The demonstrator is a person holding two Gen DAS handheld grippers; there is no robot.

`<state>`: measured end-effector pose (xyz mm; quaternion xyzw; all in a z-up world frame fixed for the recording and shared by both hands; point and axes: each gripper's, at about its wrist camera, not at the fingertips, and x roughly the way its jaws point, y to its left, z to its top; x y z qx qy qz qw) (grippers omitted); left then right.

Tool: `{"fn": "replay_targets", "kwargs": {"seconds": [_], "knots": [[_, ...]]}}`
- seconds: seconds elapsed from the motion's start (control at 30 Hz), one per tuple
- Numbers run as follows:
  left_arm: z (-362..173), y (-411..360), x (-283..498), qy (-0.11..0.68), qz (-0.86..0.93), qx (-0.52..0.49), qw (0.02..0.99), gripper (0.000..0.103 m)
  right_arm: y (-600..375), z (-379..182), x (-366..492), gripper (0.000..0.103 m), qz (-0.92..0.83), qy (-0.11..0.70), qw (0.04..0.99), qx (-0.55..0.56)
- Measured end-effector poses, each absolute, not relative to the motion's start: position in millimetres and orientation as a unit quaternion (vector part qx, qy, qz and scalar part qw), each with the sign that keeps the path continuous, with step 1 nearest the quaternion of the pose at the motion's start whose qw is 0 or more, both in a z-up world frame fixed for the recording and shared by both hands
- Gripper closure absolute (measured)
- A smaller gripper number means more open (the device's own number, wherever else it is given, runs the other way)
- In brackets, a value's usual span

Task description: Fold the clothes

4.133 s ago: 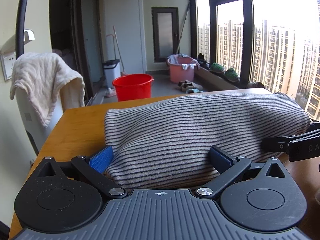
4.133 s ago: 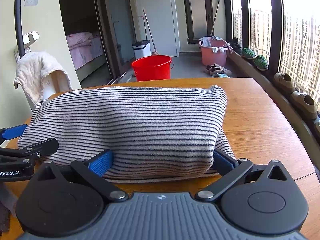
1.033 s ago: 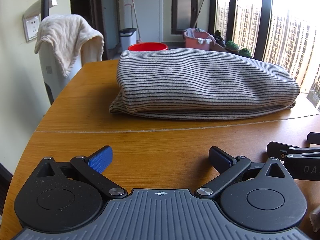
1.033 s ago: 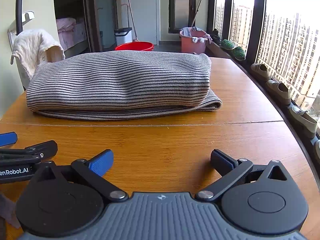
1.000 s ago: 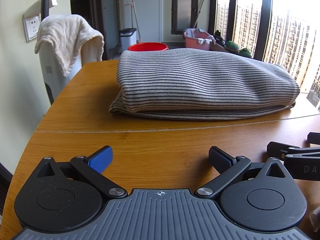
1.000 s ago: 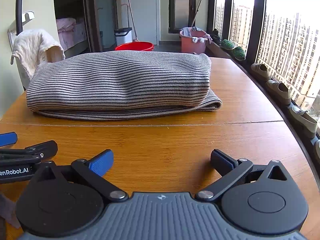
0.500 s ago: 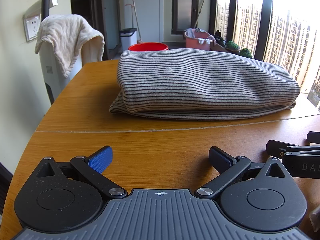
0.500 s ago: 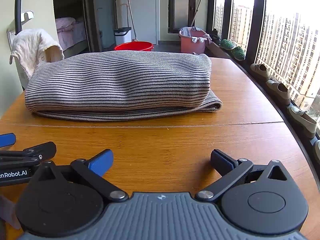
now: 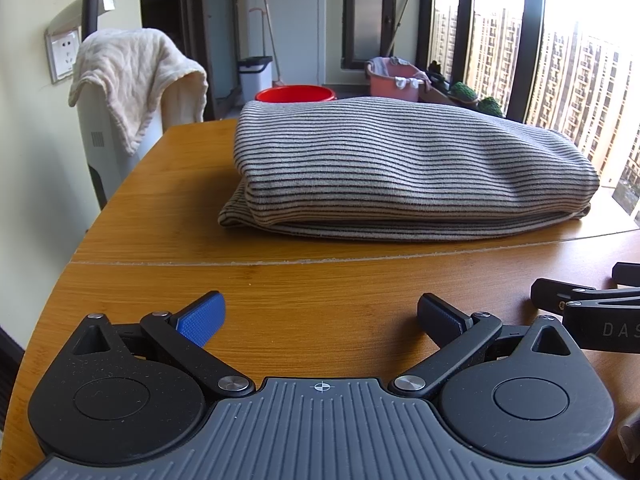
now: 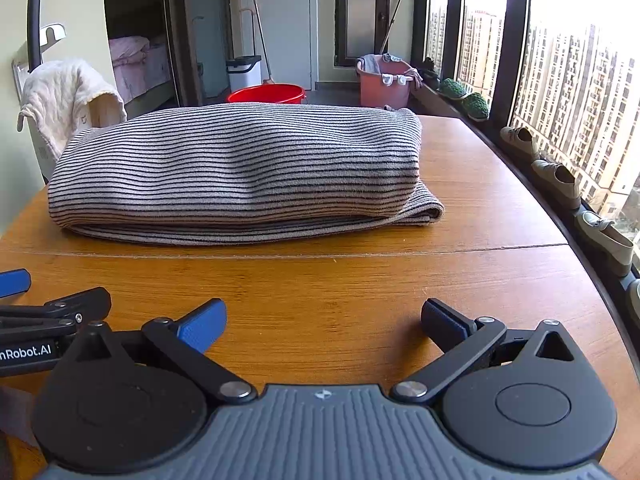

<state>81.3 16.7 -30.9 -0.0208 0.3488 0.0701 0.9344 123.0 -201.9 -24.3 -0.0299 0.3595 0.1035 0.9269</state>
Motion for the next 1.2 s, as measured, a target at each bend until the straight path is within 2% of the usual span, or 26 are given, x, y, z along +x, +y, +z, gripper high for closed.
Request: {"fn": "replay_targets", "kwargs": {"seconds": [1.2], "knots": [[-31.1,15.0,81.3,0.349,0.071,-0.018,0.934,0.000,-200.1,-24.9,122.1,0.000,0.104,0.359,0.927,-0.028]]}}
